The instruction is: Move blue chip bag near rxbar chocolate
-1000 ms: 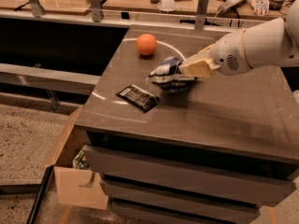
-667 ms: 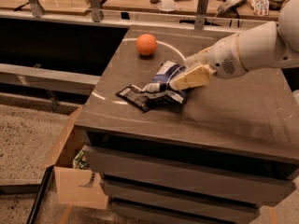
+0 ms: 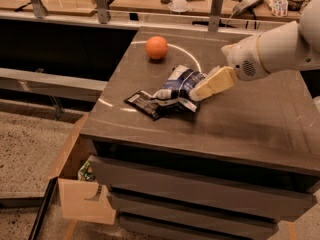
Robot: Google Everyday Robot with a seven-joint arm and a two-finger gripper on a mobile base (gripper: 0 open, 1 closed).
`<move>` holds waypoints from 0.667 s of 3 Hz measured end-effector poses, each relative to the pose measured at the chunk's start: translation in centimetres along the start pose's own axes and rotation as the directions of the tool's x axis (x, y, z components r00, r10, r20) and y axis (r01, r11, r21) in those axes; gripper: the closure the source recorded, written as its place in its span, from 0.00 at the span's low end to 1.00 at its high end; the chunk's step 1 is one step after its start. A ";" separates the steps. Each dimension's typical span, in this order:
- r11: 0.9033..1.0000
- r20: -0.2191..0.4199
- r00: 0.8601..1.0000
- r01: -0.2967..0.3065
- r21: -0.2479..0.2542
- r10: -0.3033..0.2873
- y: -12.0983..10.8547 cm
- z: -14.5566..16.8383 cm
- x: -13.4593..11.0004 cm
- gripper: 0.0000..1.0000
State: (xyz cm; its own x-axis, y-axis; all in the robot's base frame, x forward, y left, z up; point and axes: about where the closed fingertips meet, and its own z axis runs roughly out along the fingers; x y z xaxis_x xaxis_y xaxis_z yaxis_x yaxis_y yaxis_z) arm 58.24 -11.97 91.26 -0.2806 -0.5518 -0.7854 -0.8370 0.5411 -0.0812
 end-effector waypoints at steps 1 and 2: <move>0.981 -0.024 1.000 0.010 0.193 -0.005 -5.8 -2.1 0.7 0.00; 0.925 -0.084 0.996 0.013 0.379 0.021 -11.8 -5.0 2.2 0.00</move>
Offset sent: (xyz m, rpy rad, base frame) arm 0.1040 -0.2377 0.0323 -0.3907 -0.2156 -0.6250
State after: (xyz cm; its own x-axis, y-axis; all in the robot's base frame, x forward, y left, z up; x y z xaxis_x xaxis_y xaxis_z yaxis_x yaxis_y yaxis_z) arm 65.17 -22.80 93.59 -0.3364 -0.5917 -0.7326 -0.6001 0.7342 -0.3175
